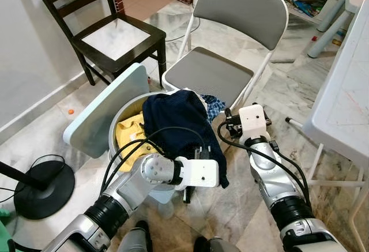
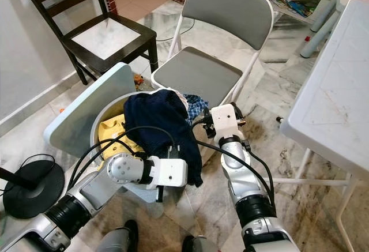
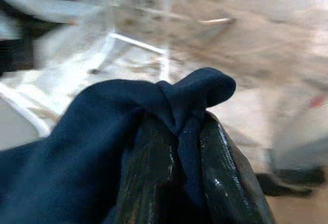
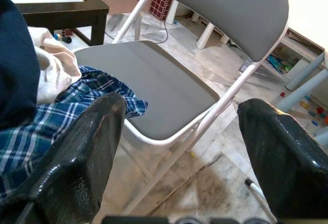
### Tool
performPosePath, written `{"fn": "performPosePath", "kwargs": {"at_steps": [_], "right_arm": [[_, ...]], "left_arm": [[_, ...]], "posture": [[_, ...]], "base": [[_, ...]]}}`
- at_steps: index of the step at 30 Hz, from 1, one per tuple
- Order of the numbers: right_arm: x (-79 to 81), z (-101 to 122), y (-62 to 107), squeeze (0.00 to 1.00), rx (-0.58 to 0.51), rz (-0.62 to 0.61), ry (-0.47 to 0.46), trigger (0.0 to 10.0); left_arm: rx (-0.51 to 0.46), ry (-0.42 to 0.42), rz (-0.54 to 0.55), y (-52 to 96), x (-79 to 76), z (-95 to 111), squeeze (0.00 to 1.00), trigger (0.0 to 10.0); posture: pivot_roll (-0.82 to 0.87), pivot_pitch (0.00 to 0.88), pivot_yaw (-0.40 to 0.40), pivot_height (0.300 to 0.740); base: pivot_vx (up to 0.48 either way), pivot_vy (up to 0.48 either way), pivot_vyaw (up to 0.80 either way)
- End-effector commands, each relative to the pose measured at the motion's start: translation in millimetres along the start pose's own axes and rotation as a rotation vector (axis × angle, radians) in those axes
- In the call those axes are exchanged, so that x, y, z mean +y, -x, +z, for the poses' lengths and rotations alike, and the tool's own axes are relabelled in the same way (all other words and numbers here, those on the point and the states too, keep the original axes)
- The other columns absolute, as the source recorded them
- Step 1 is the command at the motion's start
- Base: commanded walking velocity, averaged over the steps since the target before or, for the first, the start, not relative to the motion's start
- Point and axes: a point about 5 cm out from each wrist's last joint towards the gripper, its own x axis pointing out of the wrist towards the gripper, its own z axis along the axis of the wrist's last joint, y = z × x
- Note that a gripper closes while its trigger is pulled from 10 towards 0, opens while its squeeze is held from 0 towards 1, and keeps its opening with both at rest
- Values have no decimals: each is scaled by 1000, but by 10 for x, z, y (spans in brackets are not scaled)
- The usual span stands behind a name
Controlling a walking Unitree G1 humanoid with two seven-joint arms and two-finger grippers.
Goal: Hang hanger
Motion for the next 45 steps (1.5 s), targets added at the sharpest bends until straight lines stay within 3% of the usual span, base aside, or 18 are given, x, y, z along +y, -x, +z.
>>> {"fn": "performPosePath", "kwargs": {"at_steps": [1, 3, 7, 15, 17, 18, 20, 21, 22, 23, 26, 27, 28, 30, 32, 35, 39, 45], "right_arm": [[18, -4, 30, 0, -11, 19, 2, 10000], [20, -4, 30, 0, -11, 21, 1, 10000], [32, -6, 30, 0, -11, 33, -3, 10000], [89, 10, 16, 0, -11, 57, -13, 10000], [118, 7, 22, 0, -10, 67, -17, 10000], [133, 6, 24, 0, -9, 70, -19, 10000], [139, 8, 23, 0, -9, 71, -19, 10000], [142, 10, 21, 0, -9, 72, -20, 10000], [142, 10, 21, 0, -9, 72, -20, 10000], [143, 11, 20, 0, -10, 71, -23, 10000], [133, 8, 25, 0, -10, 66, -25, 10000], [133, 8, 25, 0, -10, 66, -25, 10000], [128, 0, 34, 0, -9, 63, -25, 10000], [127, -2, 36, 0, -9, 61, -26, 10000], [132, -13, 46, 0, -7, 59, -26, 10000], [158, -19, 55, 0, -5, 60, -30, 10000], [167, -16, 53, 0, -5, 60, -32, 10000], [151, -52, 68, 0, 6, 60, -22, 10000]], "left_arm": [[-55, -29, 152, 89, 151, 67, 0, 10000], [-68, -22, 191, 116, 190, 73, 0, 10000], [-135, -64, 491, 455, 412, 134, 0, 10000], [-105, 11, 700, 790, 488, 29, 0, 10000], [-98, 104, 717, 854, 459, -34, 0, 10000], [-77, 248, 743, 884, 439, -128, 0, 10000], [-67, 296, 754, 896, 428, -159, 0, 10000], [-74, 393, 796, 894, 424, -216, 1000, 10000], [-74, 393, 796, 894, 424, -216, 1000, 10000], [-104, 511, 792, 811, 384, -210, 1000, 10000], [-114, 648, 730, 631, 296, -147, 1000, 10000], [-114, 648, 730, 631, 296, -147, 1000, 10000], [-131, 734, 728, 553, 297, -113, 1000, 10000], [-148, 768, 731, 532, 306, -96, 1000, 10000], [-204, 881, 736, 486, 344, -42, 1000, 10000], [-205, 1009, 638, 334, 306, 23, 1000, 10000], [-124, 933, 552, 252, 217, 24, 1000, 10000], [-63, 743, 723, 486, 276, -113, 1000, 10000]], "posture": [[153, 204, -87, 740], [153, 204, -87, 740], [173, 209, -96, 740], [197, 220, -103, 740], [201, 222, -102, 740], [206, 222, -101, 740], [207, 222, -99, 740], [204, 222, -98, 740], [204, 222, -98, 740], [201, 222, -95, 740], [194, 224, -89, 740], [194, 224, -89, 740], [194, 224, -87, 740], [193, 226, -84, 740], [193, 226, -84, 740], [195, 226, -76, 740], [191, 223, -72, 740], [190, 220, -72, 740]], "base": [[0, 0, 0], [0, 0, 0], [0, 0, 0], [0, 0, 0], [0, 0, 0], [0, 0, 0], [0, 0, 0], [0, 0, 0], [0, 0, 0], [0, 0, 0], [0, 0, 0], [0, 0, 0], [0, 0, 0], [0, 0, 0], [0, 0, 0], [0, 0, 0], [0, 0, 0], [0, 0, 0]]}}
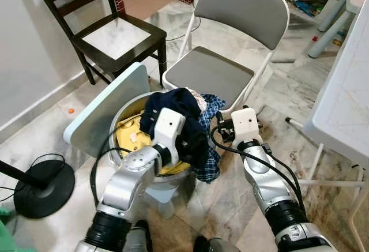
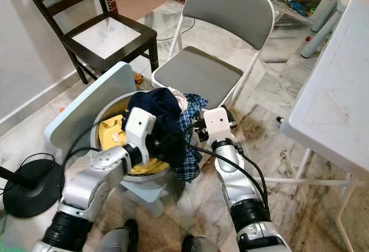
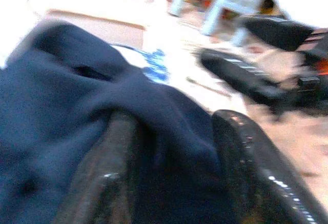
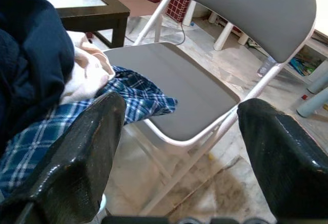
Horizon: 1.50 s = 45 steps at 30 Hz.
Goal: Hang hanger
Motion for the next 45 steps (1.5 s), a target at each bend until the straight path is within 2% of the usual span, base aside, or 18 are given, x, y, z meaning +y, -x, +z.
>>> {"fn": "performPosePath", "kwargs": {"at_steps": [1, 3, 5, 8, 13, 14, 15, 16, 18, 20, 21, 22, 26, 30, 35, 37, 42, 45], "right_arm": [[-10, -55, 36, 0, 14, -3, 6, 10000], [-10, -61, 41, 0, 15, 0, 7, 10000], [-10, -70, 42, 0, 19, 3, 9, 10000], [-9, -69, 34, 0, 20, 8, 12, 10000], [-1, -64, 30, 0, 19, 14, 16, 10000], [5, -70, 34, 0, 20, 19, 16, 10000], [7, -73, 37, 0, 21, 21, 17, 10000], [7, -73, 37, 0, 21, 21, 17, 10000], [10, -76, 39, 0, 22, 22, 17, 10000], [11, -77, 38, 0, 22, 22, 17, 10000], [5, -85, 45, 0, 24, 20, 16, 10000], [1, -89, 49, 0, 25, 18, 15, 10000], [-11, -97, 59, 0, 27, 15, 14, 10000], [-22, -124, 77, 0, 36, 15, 18, 10000], [-18, -116, 69, 0, 36, 22, 22, 10000], [-14, -113, 71, 0, 36, 29, 23, 10000], [-16, -127, 88, 0, 40, 37, 23, 10000], [-25, -152, 113, 0, 51, 45, 24, 10000]], "left_arm": [[-25, -44, 47, 75, 42, -29, 1000, 10000], [-40, -39, 62, 114, 54, -30, 1000, 10000], [-98, -80, 80, 198, 52, -13, 1000, 10000], [-138, -165, 6, 297, -18, -12, 1000, 10000], [-126, -221, -109, 403, -32, 0, 1000, 10000], [-99, -338, -151, 476, 84, 67, 1000, 10000], [-91, -385, -158, 498, 136, 96, 1000, 10000], [-91, -385, -158, 498, 136, 96, 1000, 10000], [-81, -454, -149, 515, 262, 155, 1000, 10000], [-80, -464, -146, 517, 286, 163, 1000, 10000], [-50, -521, -128, 533, 454, 157, 1000, 10000], [-30, -551, -124, 547, 527, 145, 1000, 10000], [20, -591, -169, 594, 595, 90, 1000, 10000], [106, -664, -303, 648, 576, -48, 1000, 10000], [87, -661, -385, 566, 432, -116, 1000, 10000], [102, -680, -454, 501, 340, -256, 1000, 10000], [115, -696, -500, 467, 286, -350, 1000, 10000], [162, -708, -558, 419, 246, -499, 1000, 10000]], "posture": [[193, 218, -75, 740], [195, 217, -76, 740], [200, 220, -78, 740], [202, 222, -82, 740], [208, 228, -88, 740], [210, 230, -89, 740], [210, 230, -89, 740], [210, 230, -89, 740], [210, 231, -86, 740], [209, 231, -85, 740], [196, 227, -81, 740], [196, 227, -81, 740], [190, 228, -81, 740], [188, 229, -85, 740], [184, 231, -89, 740], [176, 232, -89, 740], [165, 231, -87, 740], [153, 230, -85, 740]], "base": [[0, 0, 0], [0, 0, 0], [0, 0, 0], [0, 0, 0], [0, 0, 0], [0, 0, 0], [0, 0, 0], [0, 0, 0], [0, 0, 0], [0, 0, 0], [0, 0, 0], [0, 0, 0], [0, 0, 0], [0, 0, 0], [0, 0, 0], [0, 0, 0], [0, 0, 0], [0, 0, 0]]}}
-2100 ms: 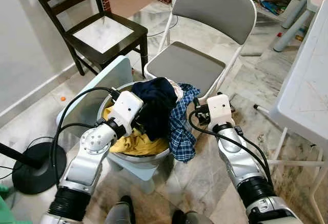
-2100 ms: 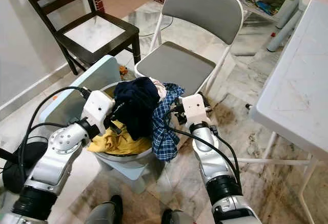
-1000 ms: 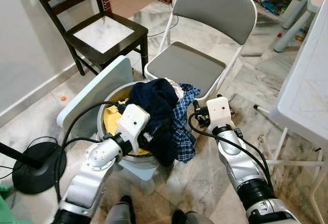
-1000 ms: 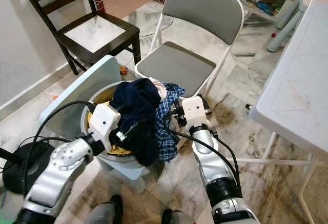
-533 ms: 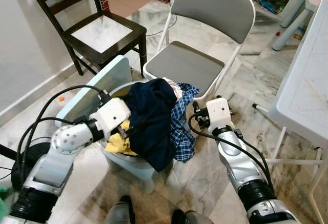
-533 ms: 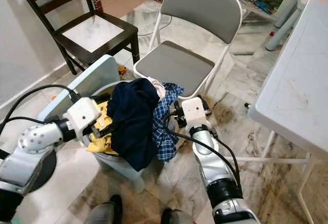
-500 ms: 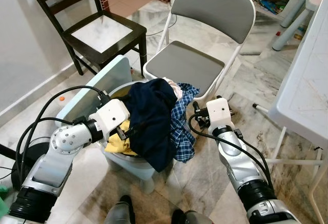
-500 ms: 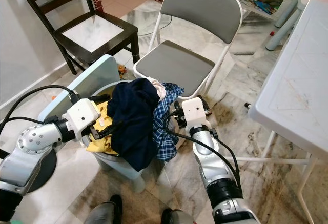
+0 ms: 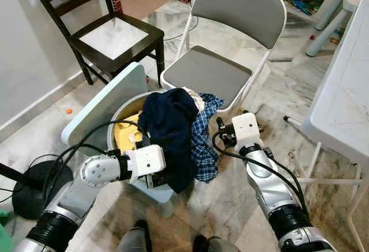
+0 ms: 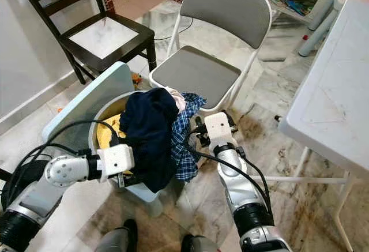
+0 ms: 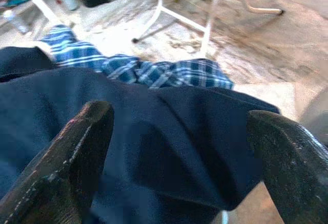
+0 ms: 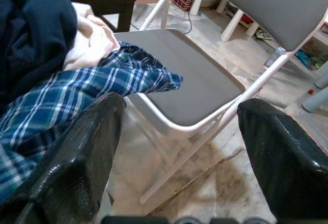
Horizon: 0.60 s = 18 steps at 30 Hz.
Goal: Hang hanger
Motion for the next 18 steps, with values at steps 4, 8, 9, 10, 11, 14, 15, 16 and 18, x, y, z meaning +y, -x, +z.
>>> {"fn": "performPosePath", "kwargs": {"at_steps": [4, 8, 9, 10, 11, 14, 15, 16, 18], "right_arm": [[-15, -24, 33, 0, 12, 5, 4, 10000], [-15, -34, 49, 0, 15, 7, 4, 10000], [-15, -35, 51, 0, 15, 7, 4, 10000], [-14, -37, 54, 0, 16, 8, 4, 10000], [-14, -38, 55, 0, 16, 8, 4, 10000], [-13, -36, 56, 0, 18, 10, 5, 10000], [-12, -34, 55, 0, 17, 11, 5, 10000], [-10, -31, 55, 0, 17, 12, 7, 10000], [-10, -28, 56, 0, 17, 13, 8, 10000]], "left_arm": [[112, -8, -28, -54, -58, -252, 0, 10000], [175, 50, 39, -11, -8, -429, 0, 4863], [174, 60, 42, -9, -8, -440, 0, 4863], [189, 83, 64, 7, 6, -476, 0, 0], [203, 92, 81, 22, 16, -509, 0, 0], [225, 146, 163, 63, 65, -600, 0, 0], [226, 167, 192, 71, 82, -619, 0, 0], [219, 192, 235, 81, 107, -640, 0, 0], [199, 229, 288, 90, 132, -650, 0, 0]], "posture": [[142, 229, -81, 740], [138, 229, -79, 740], [138, 229, -79, 740], [137, 228, -79, 740], [137, 229, -79, 740], [137, 228, -80, 740], [137, 227, -80, 740], [137, 228, -81, 740], [139, 228, -83, 740]], "base": [[0, 0, 0], [0, 0, 0], [0, 0, 0], [0, 0, 0], [0, 0, 0], [0, 0, 0], [0, 0, 0], [0, 0, 0], [0, 0, 0]]}}
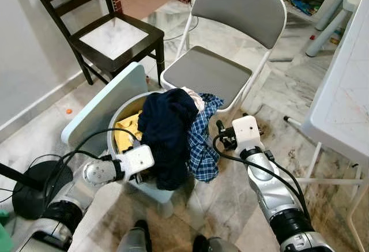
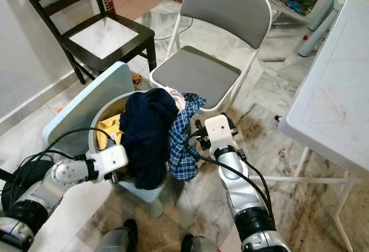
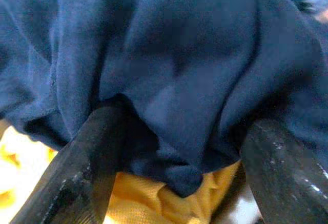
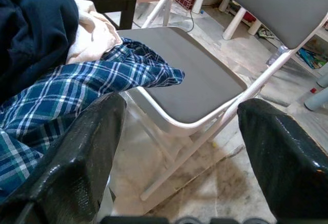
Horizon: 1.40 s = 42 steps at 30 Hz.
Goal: Hang hanger
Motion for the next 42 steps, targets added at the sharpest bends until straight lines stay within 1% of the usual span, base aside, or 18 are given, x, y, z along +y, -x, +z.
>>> {"fn": "performPosePath", "kwargs": {"at_steps": [1, 4, 5, 6, 8, 13, 15, 16, 17, 21, 22, 24, 25, 26, 27, 29, 30, 42], "right_arm": [[-10, -29, 28, 0, 14, 6, 9, 10000], [-10, -28, 27, 0, 13, 8, 11, 10000], [-11, -29, 27, 0, 14, 9, 11, 10000], [-11, -29, 27, 0, 14, 9, 11, 10000], [-10, -30, 28, 0, 14, 10, 12, 10000], [-2, -29, 24, 0, 16, 13, 11, 10000], [0, -27, 21, 0, 16, 14, 11, 10000], [2, -26, 21, 0, 16, 16, 11, 10000], [4, -27, 22, 0, 16, 18, 12, 10000], [4, -31, 23, 0, 18, 19, 12, 10000], [4, -33, 23, 0, 19, 18, 12, 10000], [4, -33, 24, 0, 20, 17, 11, 10000], [4, -33, 25, 0, 20, 15, 9, 10000], [6, -35, 26, 0, 20, 14, 8, 10000], [6, -35, 26, 0, 20, 14, 8, 10000], [13, -40, 30, 0, 22, 14, 6, 10000], [25, -43, 32, 0, 23, 16, 3, 10000], [25, -43, 32, 0, 23, 16, 3, 10000]], "left_arm": [[-21, 52, 48, 9, 23, -16, 0, 0], [-35, 111, 100, 11, 37, -31, 0, 0], [-51, 165, 136, 9, 46, -34, 0, 0], [-51, 165, 136, 9, 46, -34, 0, 0], [-84, 284, 215, 2, 58, -53, 0, 0], [-88, 444, 323, 12, 42, -143, 0, 0], [-72, 420, 318, 20, 11, -165, 0, 0], [-54, 383, 307, 24, -25, -179, 0, 0], [-37, 321, 312, 37, -47, -183, 0, 10000], [-78, 298, 289, 57, -88, -144, 0, 10000], [-96, 224, 286, 89, -94, -107, 1000, 10000], [-113, 163, 292, 125, -100, -69, 1000, 10000], [-134, 97, 309, 164, -92, -24, 1000, 10000], [-165, 74, 310, 194, -104, 10, 1000, 10000], [-165, 74, 310, 194, -104, 10, 1000, 10000], [-180, 18, 328, 247, -118, 28, 1000, 10000], [-186, -47, 328, 295, -165, 19, 1000, 10000], [-186, -47, 328, 295, -165, 19, 1000, 10000]], "posture": [[139, 228, -83, 740], [141, 226, -85, 740], [142, 226, -86, 740], [142, 226, -86, 740], [144, 226, -87, 740], [149, 226, -88, 740], [149, 226, -88, 740], [153, 227, -87, 740], [154, 229, -88, 740], [156, 232, -87, 740], [156, 232, -85, 740], [157, 234, -82, 740], [158, 235, -82, 740], [158, 235, -81, 740], [158, 235, -81, 740], [165, 239, -74, 740], [166, 240, -73, 740], [166, 240, -73, 740]], "base": [[0, 0, 0], [0, 0, 0], [0, 0, 0], [0, 0, 0], [0, 0, 0], [0, 0, 0], [0, 0, 0], [0, 0, 0], [0, 0, 0], [0, 0, 0], [0, 0, 0], [0, 0, 0], [0, 0, 0], [0, 0, 0], [0, 0, 0], [0, 0, 0], [0, 0, 0], [0, 0, 0]]}}
